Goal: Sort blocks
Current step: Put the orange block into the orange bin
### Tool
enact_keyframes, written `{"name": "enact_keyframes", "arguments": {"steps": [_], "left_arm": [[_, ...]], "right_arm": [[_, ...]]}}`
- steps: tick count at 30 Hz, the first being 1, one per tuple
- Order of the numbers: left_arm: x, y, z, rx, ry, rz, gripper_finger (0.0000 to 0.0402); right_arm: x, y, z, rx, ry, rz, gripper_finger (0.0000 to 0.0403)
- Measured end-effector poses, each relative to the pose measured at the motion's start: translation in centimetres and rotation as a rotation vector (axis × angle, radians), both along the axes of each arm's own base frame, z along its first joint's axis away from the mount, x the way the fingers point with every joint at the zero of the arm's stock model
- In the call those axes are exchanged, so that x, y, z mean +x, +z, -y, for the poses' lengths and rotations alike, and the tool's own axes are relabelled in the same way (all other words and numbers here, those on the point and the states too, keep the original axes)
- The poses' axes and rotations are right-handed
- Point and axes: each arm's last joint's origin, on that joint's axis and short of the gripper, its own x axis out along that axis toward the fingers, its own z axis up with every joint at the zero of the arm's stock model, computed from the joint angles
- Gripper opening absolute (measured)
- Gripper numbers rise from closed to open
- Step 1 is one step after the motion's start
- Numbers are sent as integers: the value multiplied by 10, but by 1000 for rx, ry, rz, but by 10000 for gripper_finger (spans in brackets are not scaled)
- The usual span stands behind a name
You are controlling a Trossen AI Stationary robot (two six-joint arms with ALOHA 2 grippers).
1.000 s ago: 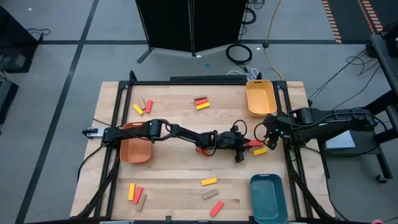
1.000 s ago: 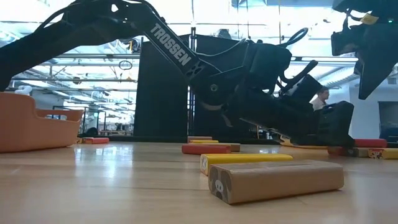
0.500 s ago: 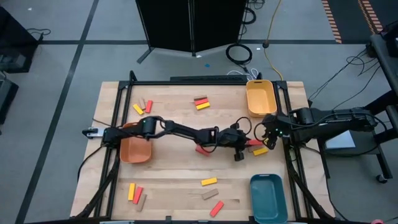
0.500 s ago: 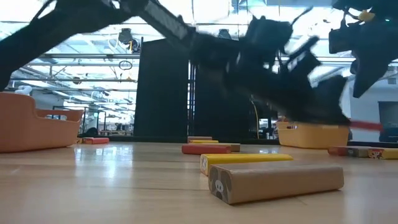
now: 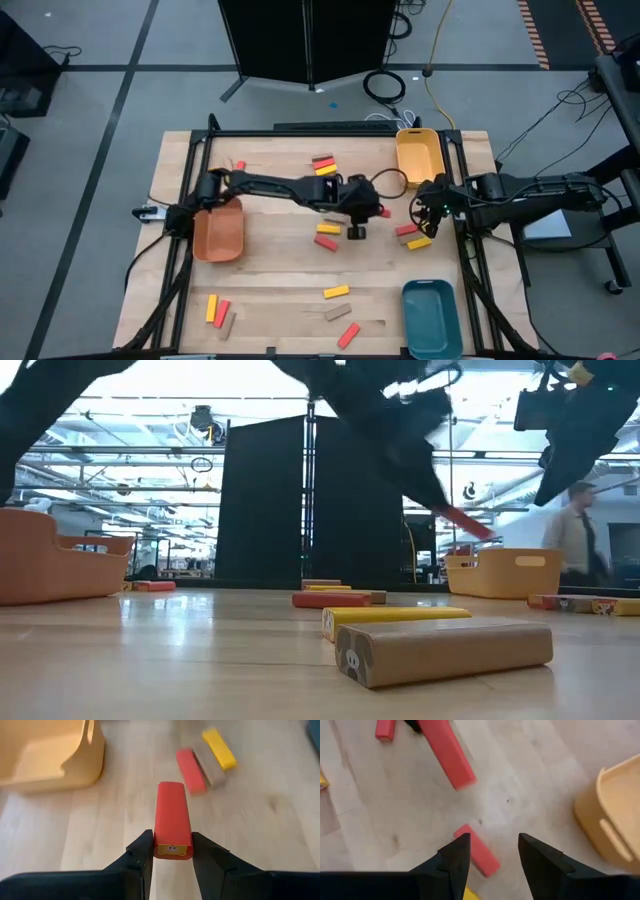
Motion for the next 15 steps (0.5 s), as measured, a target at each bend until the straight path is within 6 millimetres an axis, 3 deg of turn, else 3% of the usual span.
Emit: {"name": "enact_keyframes", "arguments": {"steps": [6, 11, 15], "left_arm": [[-60, 56, -12, 96, 150, -210, 105], [-112, 101, -15, 30, 297, -288, 105], [-153, 116, -13, -16, 431, -347, 105]], "right_arm": [[5, 3, 0, -38, 38, 50, 160], [20, 13, 0, -68, 82, 213, 160], [36, 23, -2, -119, 186, 356, 160]]}}
